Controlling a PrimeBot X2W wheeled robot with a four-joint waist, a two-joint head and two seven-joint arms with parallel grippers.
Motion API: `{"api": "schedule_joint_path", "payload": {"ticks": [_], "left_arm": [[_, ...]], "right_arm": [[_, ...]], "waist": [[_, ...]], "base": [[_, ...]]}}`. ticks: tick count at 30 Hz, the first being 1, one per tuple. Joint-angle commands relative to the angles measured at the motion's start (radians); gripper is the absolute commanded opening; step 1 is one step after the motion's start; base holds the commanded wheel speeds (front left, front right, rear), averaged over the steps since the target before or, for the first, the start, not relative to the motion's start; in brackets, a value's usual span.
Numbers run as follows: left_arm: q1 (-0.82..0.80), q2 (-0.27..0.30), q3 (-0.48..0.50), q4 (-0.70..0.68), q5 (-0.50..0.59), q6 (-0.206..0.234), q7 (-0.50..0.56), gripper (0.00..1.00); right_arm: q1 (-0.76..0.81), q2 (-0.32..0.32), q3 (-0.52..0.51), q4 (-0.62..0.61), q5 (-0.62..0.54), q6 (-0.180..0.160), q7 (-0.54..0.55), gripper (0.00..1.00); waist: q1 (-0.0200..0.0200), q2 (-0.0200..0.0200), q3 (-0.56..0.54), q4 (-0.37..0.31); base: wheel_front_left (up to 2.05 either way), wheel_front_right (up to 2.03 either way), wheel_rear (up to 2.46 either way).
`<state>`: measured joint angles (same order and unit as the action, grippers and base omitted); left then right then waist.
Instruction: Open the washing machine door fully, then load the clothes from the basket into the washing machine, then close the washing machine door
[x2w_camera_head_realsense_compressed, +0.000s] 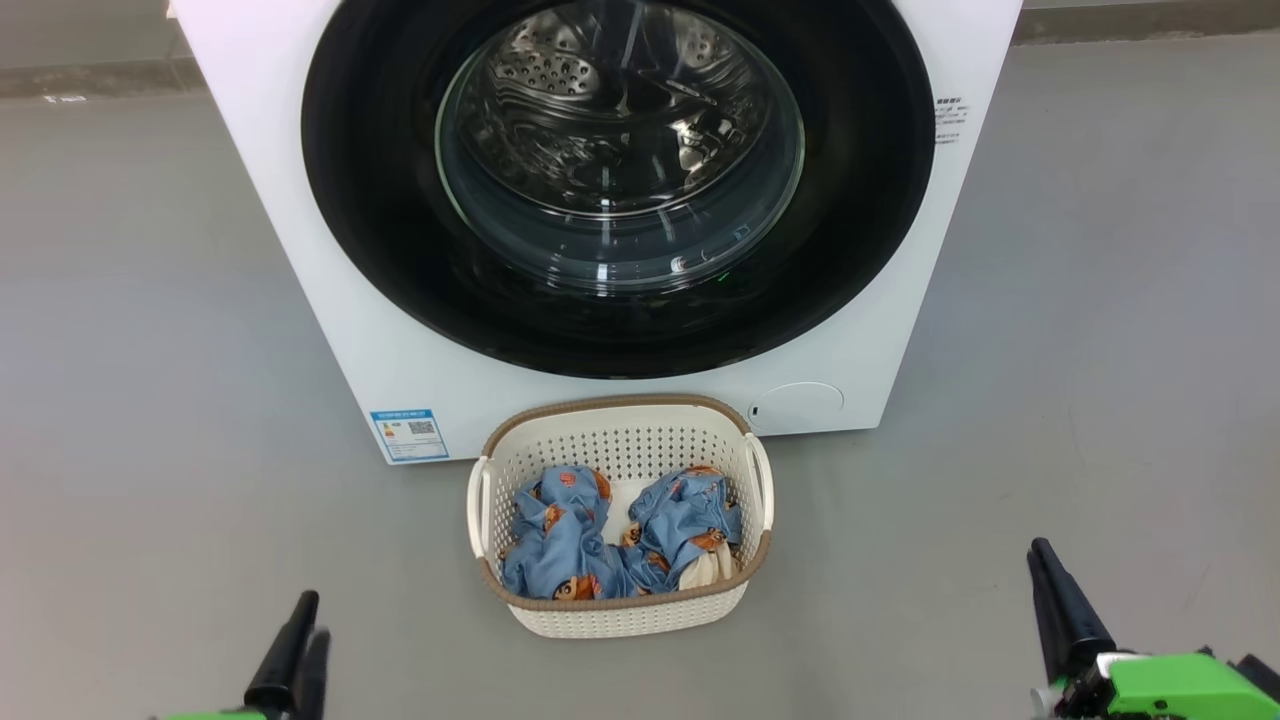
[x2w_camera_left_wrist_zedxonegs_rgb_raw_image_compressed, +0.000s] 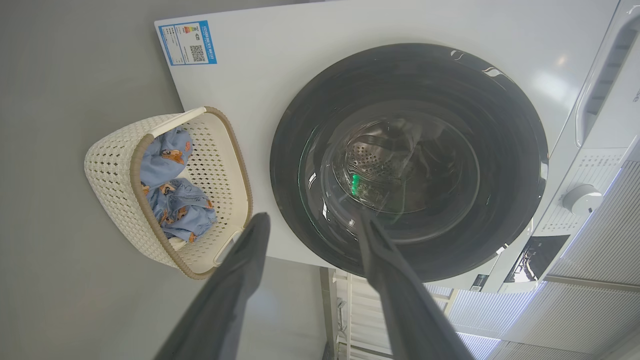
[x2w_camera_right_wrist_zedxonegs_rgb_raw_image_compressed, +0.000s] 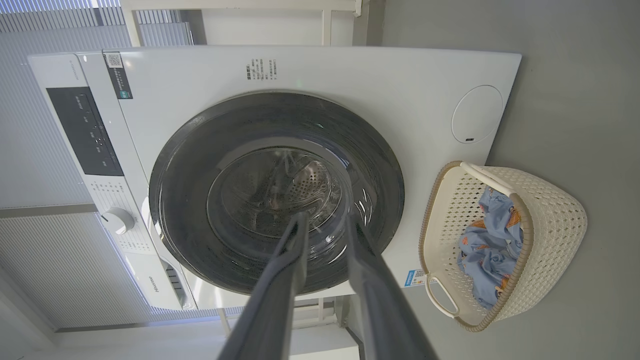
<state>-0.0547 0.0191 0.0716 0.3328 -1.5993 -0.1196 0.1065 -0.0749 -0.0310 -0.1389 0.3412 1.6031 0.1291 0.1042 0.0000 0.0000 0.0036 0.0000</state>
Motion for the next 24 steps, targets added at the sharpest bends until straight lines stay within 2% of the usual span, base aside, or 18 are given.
{"api": "schedule_joint_path", "payload": {"ticks": [1, 5, 11, 24], "left_arm": [[-0.022, 0.009, 0.001, -0.019, 0.002, -0.002, -0.004, 1.0], [-0.027, 0.011, -0.002, -0.027, 0.008, -0.003, -0.012, 1.0], [-0.032, 0.017, -0.01, -0.037, 0.019, -0.003, -0.027, 1.0], [-0.05, 0.045, -0.04, -0.06, 0.076, -0.004, -0.073, 1.0]], "right_arm": [[-0.019, -0.005, 0.004, -0.022, -0.005, 0.0, -0.004, 1.0], [-0.027, -0.008, 0.014, -0.028, -0.015, 0.0, -0.013, 1.0], [-0.038, -0.016, 0.03, -0.034, -0.032, 0.0, -0.028, 1.0], [-0.073, -0.042, 0.076, -0.038, -0.117, 0.0, -0.072, 1.0]], "waist": [[0.0002, 0.0, 0.001, 0.0], [0.0023, 0.0, -0.002, 0.0], [0.0001, 0.0, 0.0, -0.001], [0.0, 0.0, 0.002, -0.002]], "base": [[0.0, 0.0, 0.0], [0.0, 0.0, 0.0], [0.0, 0.0, 0.0], [0.0, 0.0, 0.0]]}}
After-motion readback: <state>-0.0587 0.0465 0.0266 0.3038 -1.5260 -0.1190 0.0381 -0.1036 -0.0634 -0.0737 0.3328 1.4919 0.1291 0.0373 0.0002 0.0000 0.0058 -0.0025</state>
